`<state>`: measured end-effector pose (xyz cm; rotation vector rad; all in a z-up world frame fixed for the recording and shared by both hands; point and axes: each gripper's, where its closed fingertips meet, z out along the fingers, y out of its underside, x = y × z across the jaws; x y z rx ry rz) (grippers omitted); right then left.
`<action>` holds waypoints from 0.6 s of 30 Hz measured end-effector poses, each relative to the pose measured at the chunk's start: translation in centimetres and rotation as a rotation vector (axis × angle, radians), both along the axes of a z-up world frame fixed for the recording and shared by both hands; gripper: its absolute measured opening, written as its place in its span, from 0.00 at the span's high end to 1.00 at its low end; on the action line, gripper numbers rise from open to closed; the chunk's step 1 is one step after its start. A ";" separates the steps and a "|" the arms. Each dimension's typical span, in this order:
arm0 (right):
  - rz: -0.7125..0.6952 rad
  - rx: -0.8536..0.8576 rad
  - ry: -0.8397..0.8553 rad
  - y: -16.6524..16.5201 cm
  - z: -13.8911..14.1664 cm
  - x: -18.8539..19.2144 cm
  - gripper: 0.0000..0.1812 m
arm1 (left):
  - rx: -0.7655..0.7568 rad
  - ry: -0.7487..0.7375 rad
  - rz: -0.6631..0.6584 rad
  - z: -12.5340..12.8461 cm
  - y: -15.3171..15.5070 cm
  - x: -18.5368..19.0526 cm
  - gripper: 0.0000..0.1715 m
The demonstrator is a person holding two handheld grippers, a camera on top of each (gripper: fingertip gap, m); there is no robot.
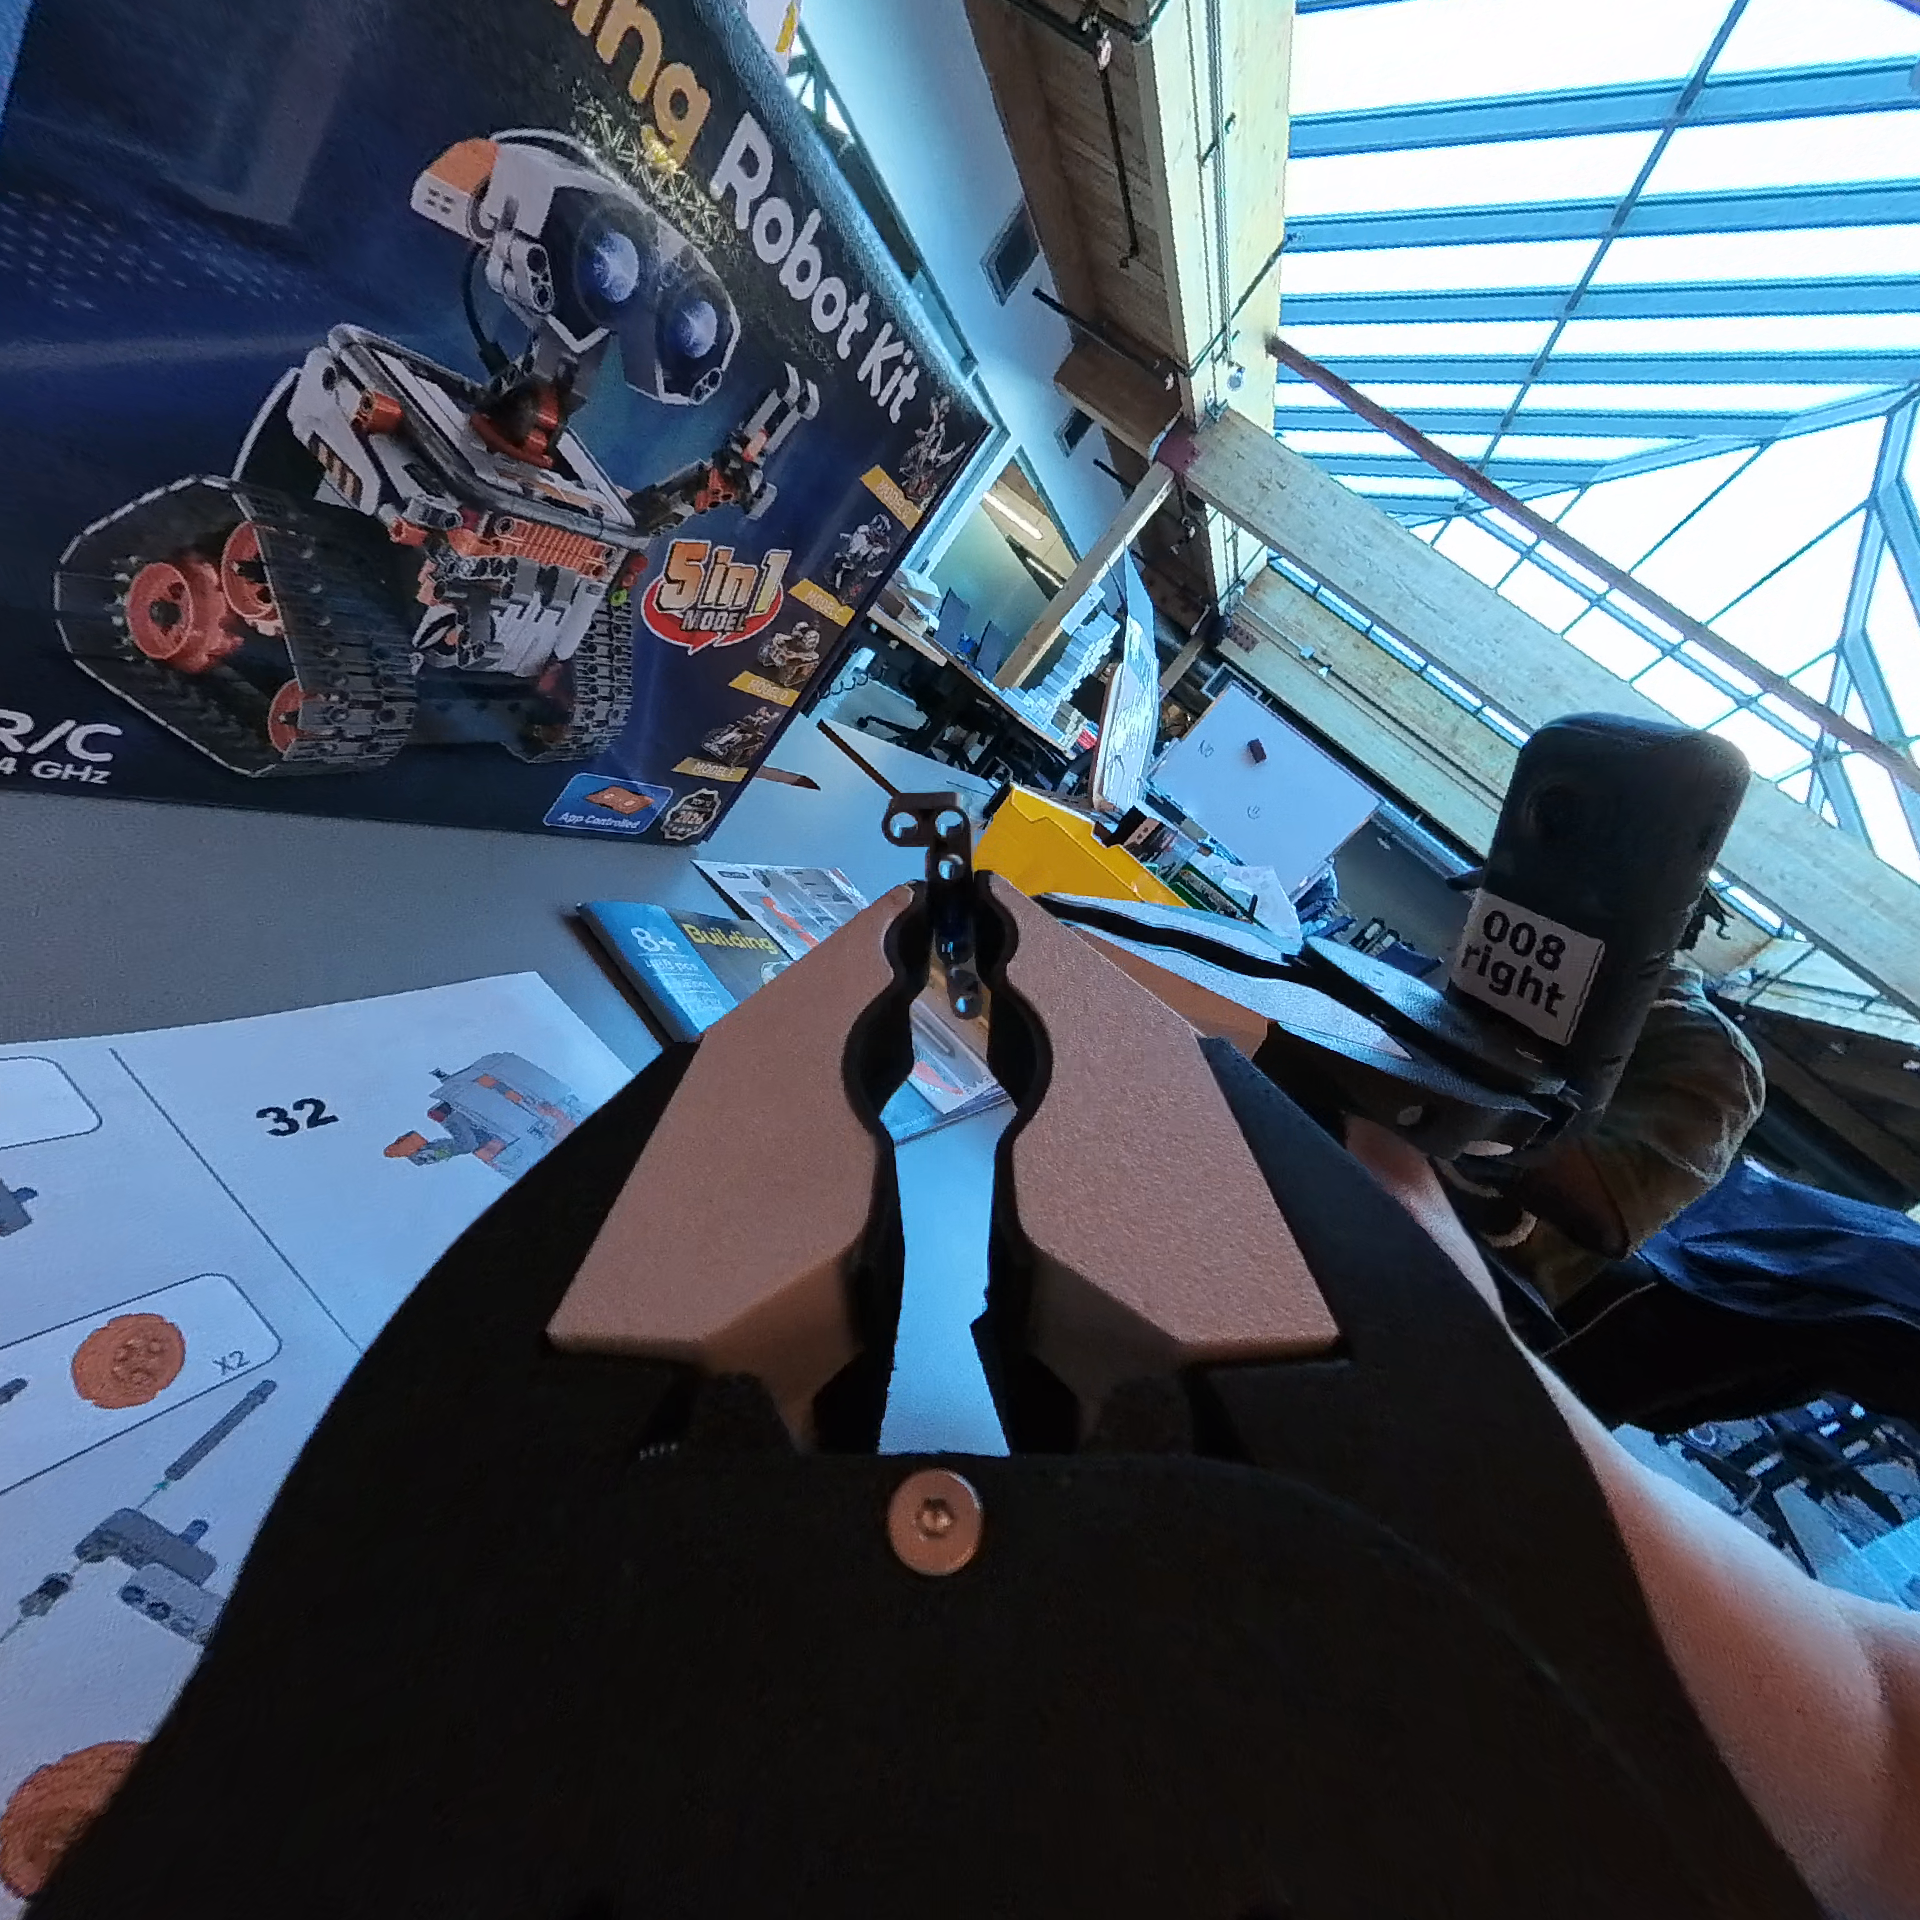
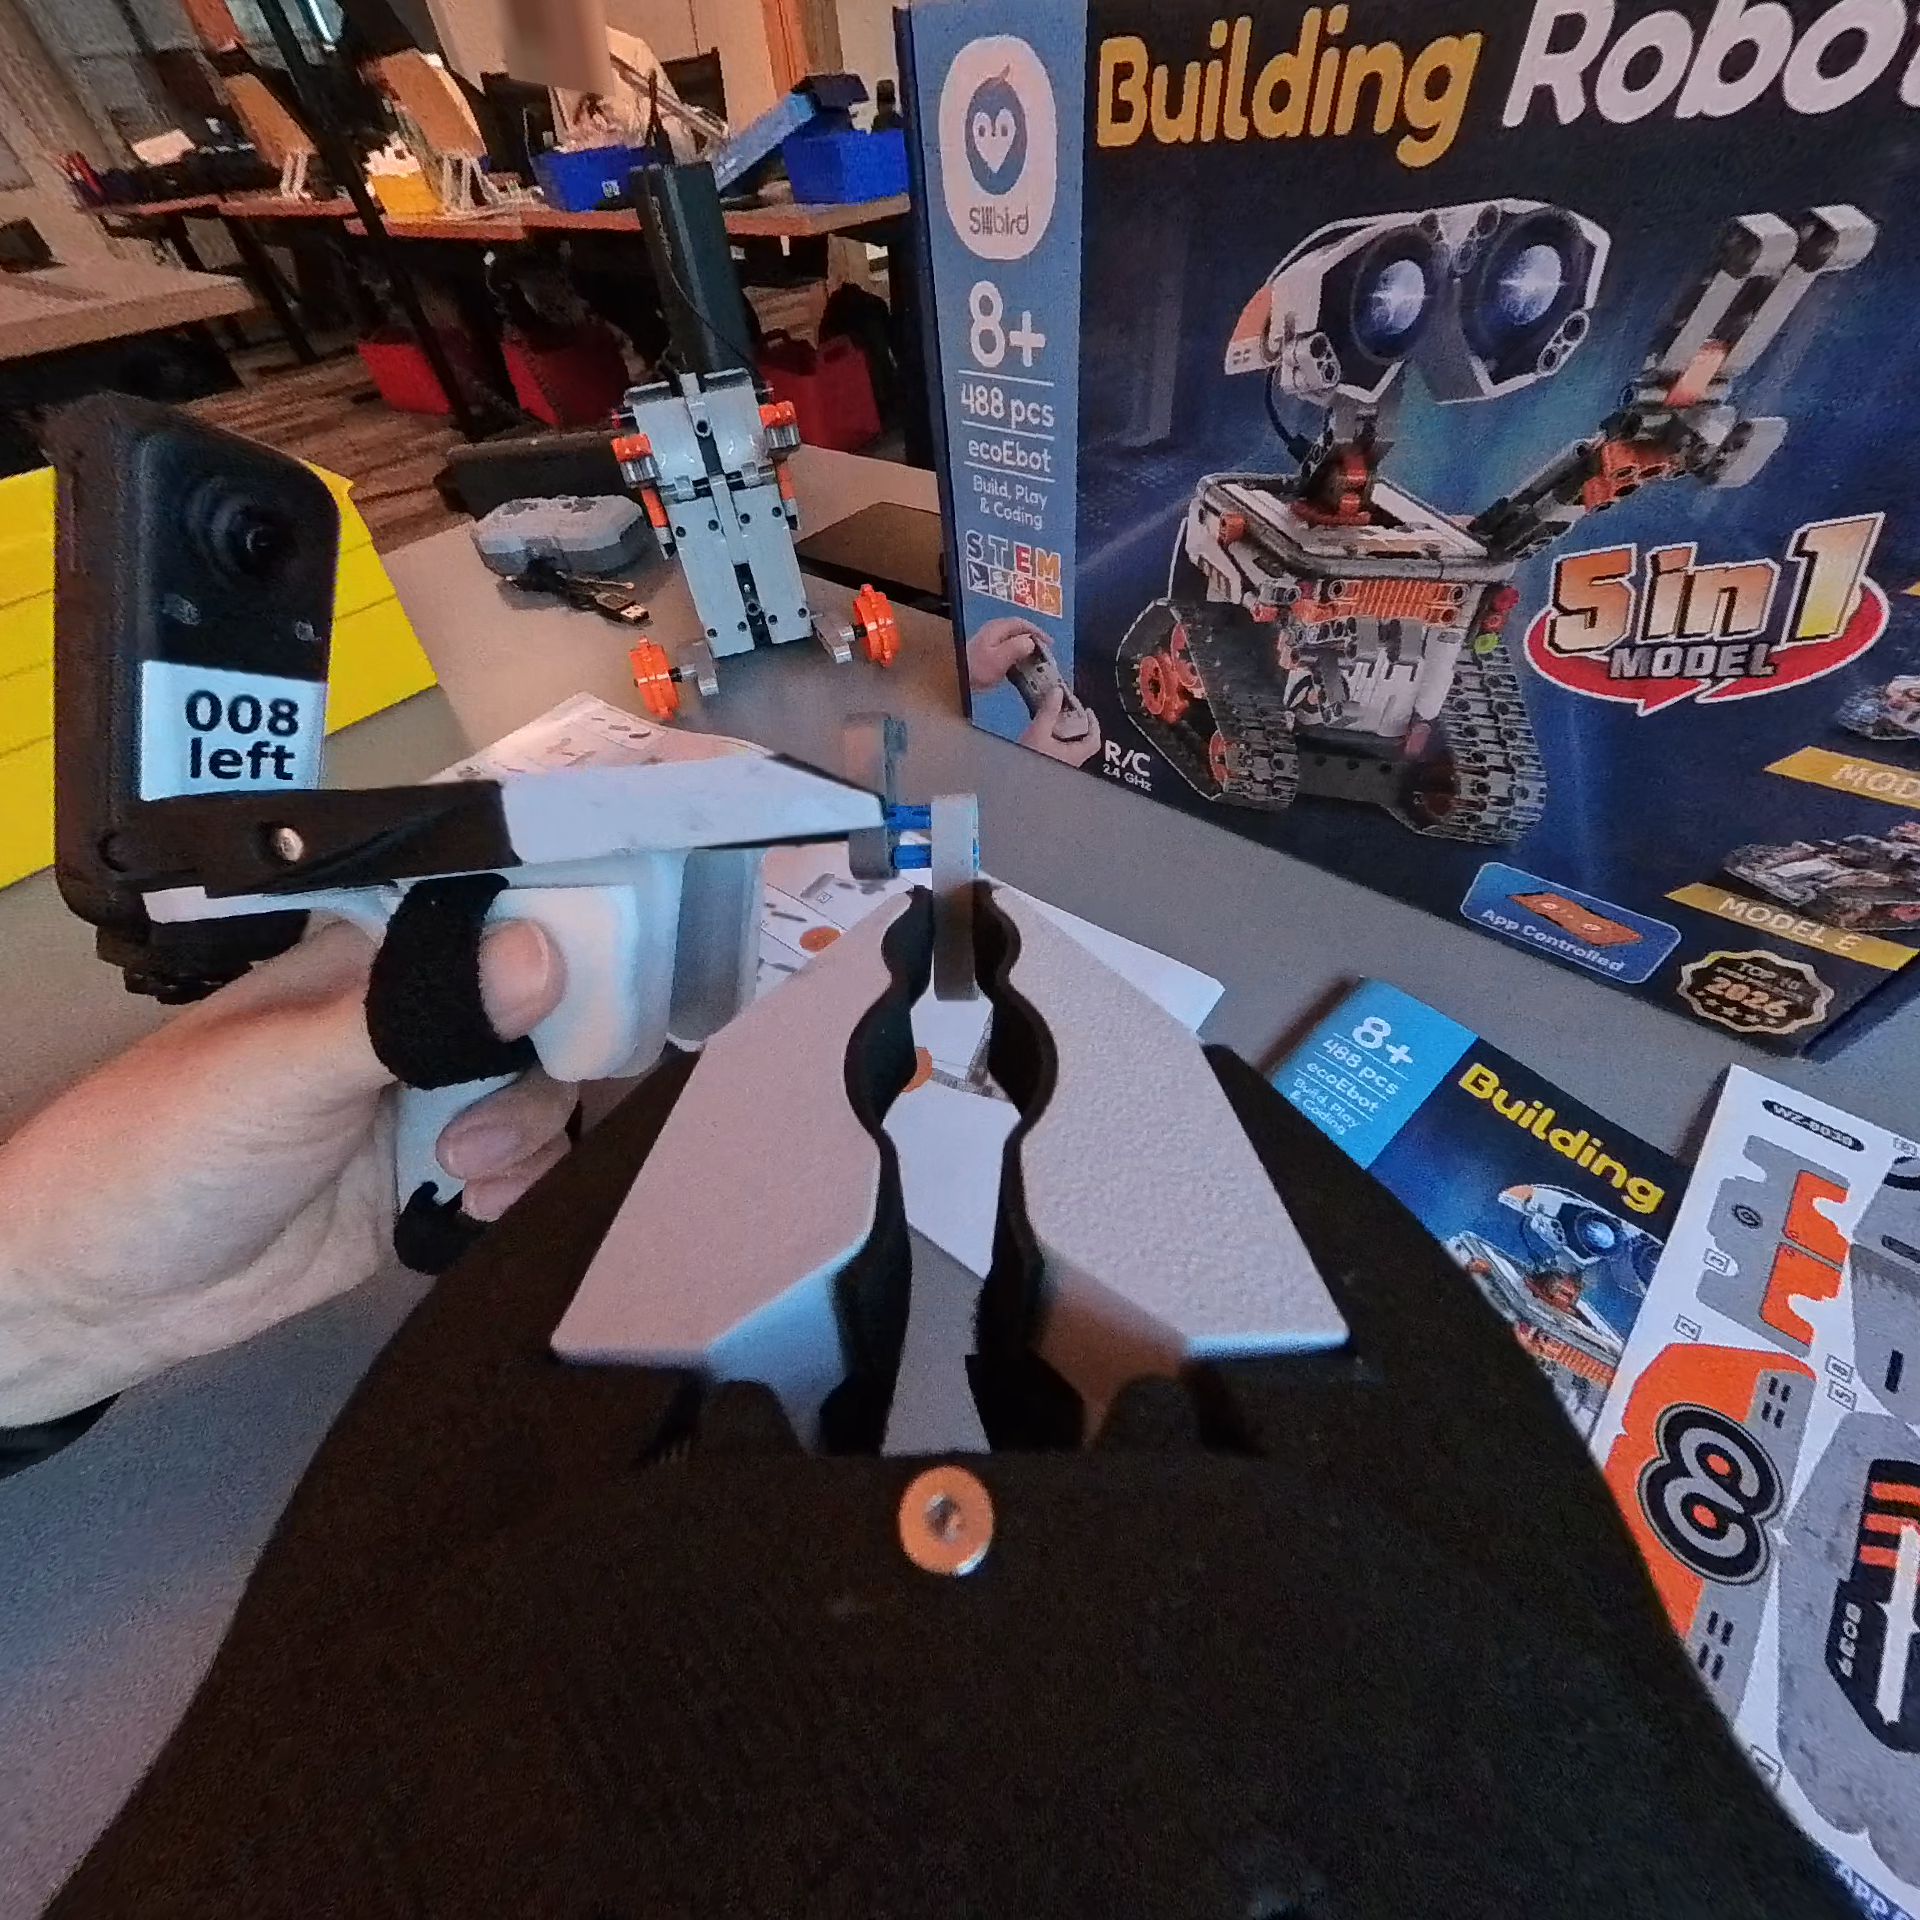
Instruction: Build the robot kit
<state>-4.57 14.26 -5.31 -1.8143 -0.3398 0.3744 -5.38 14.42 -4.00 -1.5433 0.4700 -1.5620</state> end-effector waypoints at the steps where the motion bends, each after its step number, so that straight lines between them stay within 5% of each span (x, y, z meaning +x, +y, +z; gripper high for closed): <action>1: -0.001 -0.006 0.001 0.0 -0.1 0.0 0.97 | -0.001 0.005 0.001 -0.1 0.0 0.0 0.97; 18: -0.020 -0.036 -0.012 0.5 -1.0 0.3 0.97 | 0.036 0.053 0.045 -1.0 0.5 0.3 0.98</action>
